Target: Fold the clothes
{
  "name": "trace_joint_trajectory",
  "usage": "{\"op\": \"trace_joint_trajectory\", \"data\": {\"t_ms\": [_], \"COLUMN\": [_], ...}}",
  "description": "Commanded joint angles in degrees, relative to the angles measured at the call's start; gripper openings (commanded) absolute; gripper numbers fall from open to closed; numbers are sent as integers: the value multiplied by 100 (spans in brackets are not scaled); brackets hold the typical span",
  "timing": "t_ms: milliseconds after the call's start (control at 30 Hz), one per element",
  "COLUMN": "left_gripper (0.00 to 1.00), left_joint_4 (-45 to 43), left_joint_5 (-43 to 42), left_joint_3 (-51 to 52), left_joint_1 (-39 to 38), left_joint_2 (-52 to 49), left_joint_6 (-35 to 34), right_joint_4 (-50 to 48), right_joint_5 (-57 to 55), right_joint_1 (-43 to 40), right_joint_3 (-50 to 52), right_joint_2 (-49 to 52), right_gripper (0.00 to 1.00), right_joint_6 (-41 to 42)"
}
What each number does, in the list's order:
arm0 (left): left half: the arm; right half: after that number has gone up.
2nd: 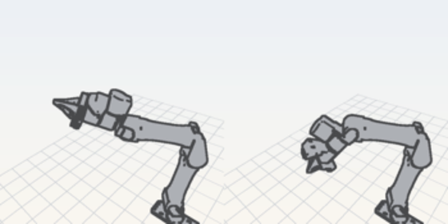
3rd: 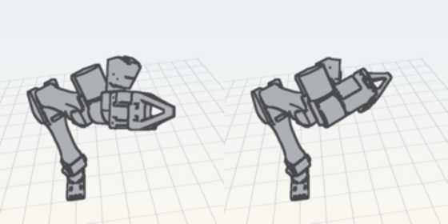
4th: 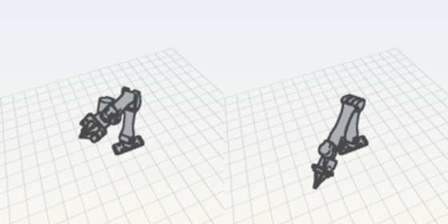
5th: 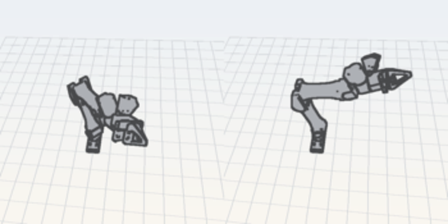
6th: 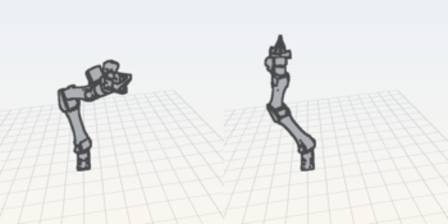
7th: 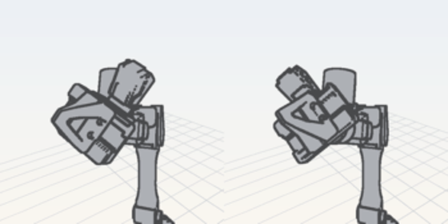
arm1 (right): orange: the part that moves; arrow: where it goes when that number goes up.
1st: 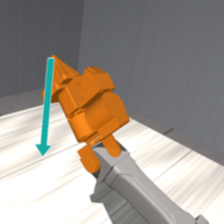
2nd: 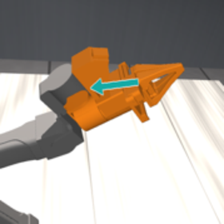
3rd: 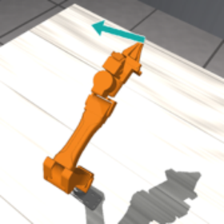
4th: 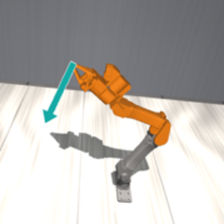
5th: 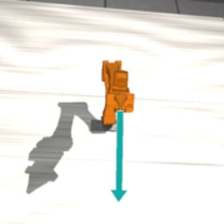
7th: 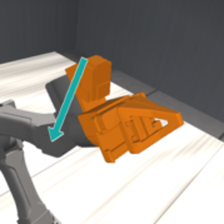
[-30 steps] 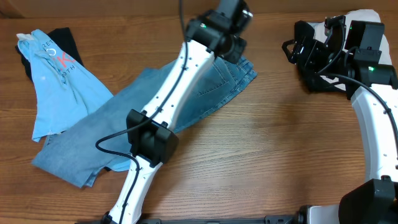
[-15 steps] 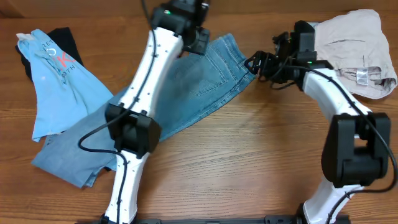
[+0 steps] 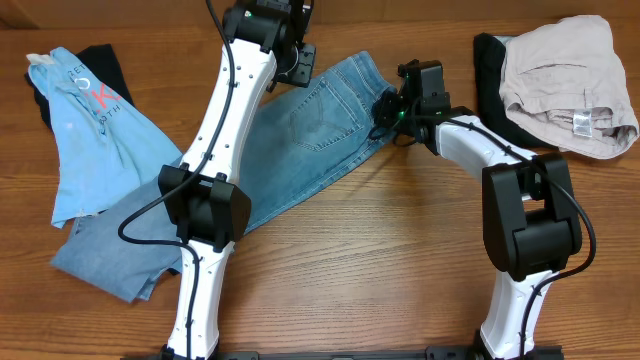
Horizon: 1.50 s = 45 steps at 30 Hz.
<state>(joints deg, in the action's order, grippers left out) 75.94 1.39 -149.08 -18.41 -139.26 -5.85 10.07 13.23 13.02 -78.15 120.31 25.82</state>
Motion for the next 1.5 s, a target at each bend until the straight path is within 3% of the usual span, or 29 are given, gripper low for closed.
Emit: {"op": "trace_joint_trajectory", "data": {"t_ms": [0, 100, 267, 367, 433, 600, 800, 1000, 1400, 1467], "left_gripper": [32, 28, 28, 24, 24, 29, 34, 33, 33, 35], "left_joint_4": [35, 518, 1128, 1327, 1633, 2044, 1714, 1534, 2085, 2085], "left_joint_5": [214, 9, -96, -1285, -1665, -1458, -199, 1847, 4201, 4291], "left_joint_3": [-133, -678, -1587, -1604, -1604, -1475, -1469, -1467, -1460, -1438], "left_joint_1": [208, 387, 361, 264, 13, -1139, -1952, -1910, -2035, -1856], "left_joint_2": [118, 328, 1239, 1958, 2177, 2037, 1244, 584, 597, 584], "left_joint_6": [-44, 192, 527, 852, 1239, 1873, 1047, -577, -960, -894], "right_joint_4": [173, 1377, 3897, 4977, 5171, 5410, 5493, 5506, 5569, 5606], "right_joint_5": [107, 114, 116, 109, 72, 76, 256, 291, 289, 289], "right_joint_1": [-33, -146, -151, -151, -151, -146, -146, -286, -452, -452], "right_joint_3": [-352, -1416, -4074, -5705, -6207, -6330, -6332, -6332, -6332, -6332], "right_joint_2": [-63, -468, -857, -876, -876, -876, -903, -1106, -1102, -1102], "right_gripper": [4, 4, 4, 4, 4, 4, 4, 4, 4, 4], "right_joint_6": [-22, -649, -1132, -1132, -1128, -1084, -1084, -1108, -1130, -1130]}}
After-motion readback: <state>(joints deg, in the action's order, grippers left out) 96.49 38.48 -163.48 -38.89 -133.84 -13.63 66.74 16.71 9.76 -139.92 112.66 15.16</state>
